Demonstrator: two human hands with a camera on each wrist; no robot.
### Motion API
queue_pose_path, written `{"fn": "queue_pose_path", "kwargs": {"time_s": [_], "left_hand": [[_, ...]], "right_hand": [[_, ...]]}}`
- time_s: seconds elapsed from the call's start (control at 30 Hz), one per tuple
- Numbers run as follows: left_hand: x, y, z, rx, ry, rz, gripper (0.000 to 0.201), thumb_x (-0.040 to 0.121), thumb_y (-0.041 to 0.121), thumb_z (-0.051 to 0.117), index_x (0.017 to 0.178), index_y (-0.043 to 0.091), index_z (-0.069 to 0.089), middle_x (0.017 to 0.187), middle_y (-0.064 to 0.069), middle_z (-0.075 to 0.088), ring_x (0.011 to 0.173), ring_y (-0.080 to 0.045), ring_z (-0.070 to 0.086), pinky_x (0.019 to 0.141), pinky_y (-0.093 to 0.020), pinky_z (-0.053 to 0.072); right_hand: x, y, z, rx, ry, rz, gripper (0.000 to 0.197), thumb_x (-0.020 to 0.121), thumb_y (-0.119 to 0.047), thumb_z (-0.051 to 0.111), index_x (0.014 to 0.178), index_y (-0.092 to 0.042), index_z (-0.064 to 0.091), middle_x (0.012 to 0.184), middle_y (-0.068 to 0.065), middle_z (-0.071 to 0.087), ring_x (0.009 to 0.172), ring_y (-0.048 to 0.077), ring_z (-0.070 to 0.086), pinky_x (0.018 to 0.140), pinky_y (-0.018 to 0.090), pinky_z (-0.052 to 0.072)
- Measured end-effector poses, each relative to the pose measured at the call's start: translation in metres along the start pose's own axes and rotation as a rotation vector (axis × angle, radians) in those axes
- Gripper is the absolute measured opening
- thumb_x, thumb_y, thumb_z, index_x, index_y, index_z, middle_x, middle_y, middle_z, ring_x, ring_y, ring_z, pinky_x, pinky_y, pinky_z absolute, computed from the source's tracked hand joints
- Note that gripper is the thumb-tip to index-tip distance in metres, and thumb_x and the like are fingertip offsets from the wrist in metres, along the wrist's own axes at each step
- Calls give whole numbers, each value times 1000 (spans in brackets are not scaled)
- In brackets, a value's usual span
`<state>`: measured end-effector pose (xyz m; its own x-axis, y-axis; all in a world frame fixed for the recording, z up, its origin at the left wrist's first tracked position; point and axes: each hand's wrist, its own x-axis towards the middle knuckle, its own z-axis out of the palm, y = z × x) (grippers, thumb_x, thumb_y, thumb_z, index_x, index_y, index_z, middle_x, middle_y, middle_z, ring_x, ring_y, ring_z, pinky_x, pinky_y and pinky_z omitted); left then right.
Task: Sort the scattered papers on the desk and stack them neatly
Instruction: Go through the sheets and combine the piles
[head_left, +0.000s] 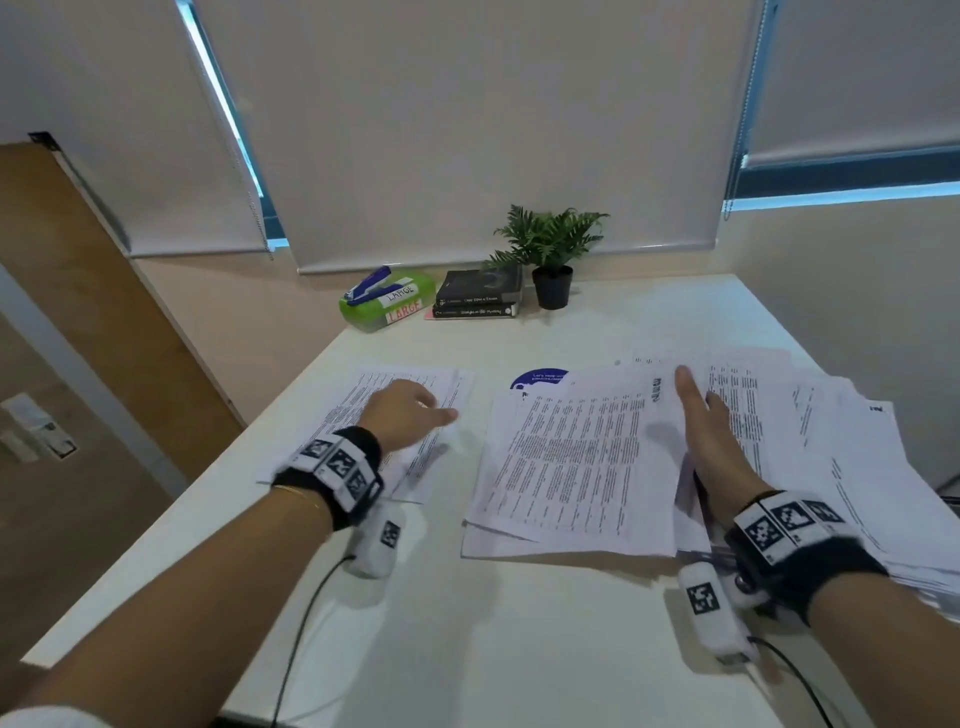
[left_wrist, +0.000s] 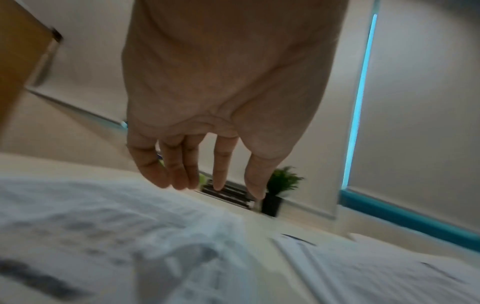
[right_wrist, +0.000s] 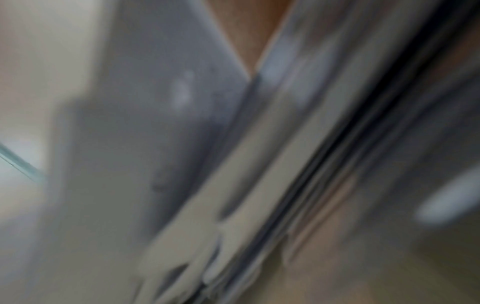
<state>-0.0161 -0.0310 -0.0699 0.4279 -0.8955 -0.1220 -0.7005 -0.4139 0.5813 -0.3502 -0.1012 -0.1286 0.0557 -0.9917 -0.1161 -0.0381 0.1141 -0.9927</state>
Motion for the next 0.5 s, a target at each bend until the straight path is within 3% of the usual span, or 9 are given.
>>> {"fn": "queue_pose_path", "kwargs": {"time_s": [0.1, 0.17, 0.23, 0.3, 0.37, 0.4, 0.5], "left_hand": [[25, -45, -36, 216, 123, -191, 85, 85, 69, 72, 142, 8, 60, 152, -14, 56, 139, -36, 52, 117, -47, 41], [43, -76, -51, 338, 107, -340, 106, 73, 86, 67, 138, 2, 59, 148, -21, 57, 139, -42, 50, 118, -51, 39], [45, -96, -54, 337, 20, -369, 102, 72, 84, 70, 127, -2, 63, 135, -21, 66, 127, -39, 60, 108, -43, 48], [37, -105, -49, 333, -8, -353, 88, 69, 81, 76, 103, 1, 67, 107, -16, 73, 103, -34, 69, 86, -34, 54], [35, -109, -43, 322, 33, -348, 76, 66, 79, 81, 77, 8, 57, 74, -8, 63, 74, -27, 64, 62, -27, 45], [35, -108, -41, 282, 42, -347, 72, 67, 73, 85, 70, 9, 51, 65, -5, 55, 65, -24, 57, 55, -26, 39], [36, -104, -44, 245, 19, -350, 70, 65, 66, 91, 69, 9, 51, 62, -5, 52, 63, -24, 53, 55, -28, 34]], "right_hand": [[0, 9, -2, -94, -32, -44, 127, 74, -46, 90, 164, -28, 3, 169, 4, 25, 153, 30, 30, 124, 54, 26], [1, 12, -4, -154, -43, -61, 131, 68, -19, 97, 164, -24, 7, 162, 3, 37, 148, 29, 39, 123, 51, 31], [0, 11, -5, -207, -63, -90, 123, 70, -9, 95, 162, -21, 15, 157, 1, 43, 144, 27, 44, 119, 46, 35], [0, 12, -5, -206, -78, -114, 114, 71, -3, 93, 160, -21, 23, 149, 1, 51, 136, 26, 51, 114, 45, 40], [1, 13, -5, -195, -91, -117, 113, 73, -1, 91, 160, -24, 23, 147, -1, 52, 133, 24, 53, 113, 45, 41], [-1, 11, -5, -196, -93, -112, 113, 74, -1, 90, 160, -25, 22, 147, -2, 51, 132, 23, 52, 114, 46, 41], [-2, 11, -5, -182, -93, -120, 110, 75, 3, 88, 159, -26, 24, 142, -4, 51, 127, 22, 54, 110, 43, 44]]}}
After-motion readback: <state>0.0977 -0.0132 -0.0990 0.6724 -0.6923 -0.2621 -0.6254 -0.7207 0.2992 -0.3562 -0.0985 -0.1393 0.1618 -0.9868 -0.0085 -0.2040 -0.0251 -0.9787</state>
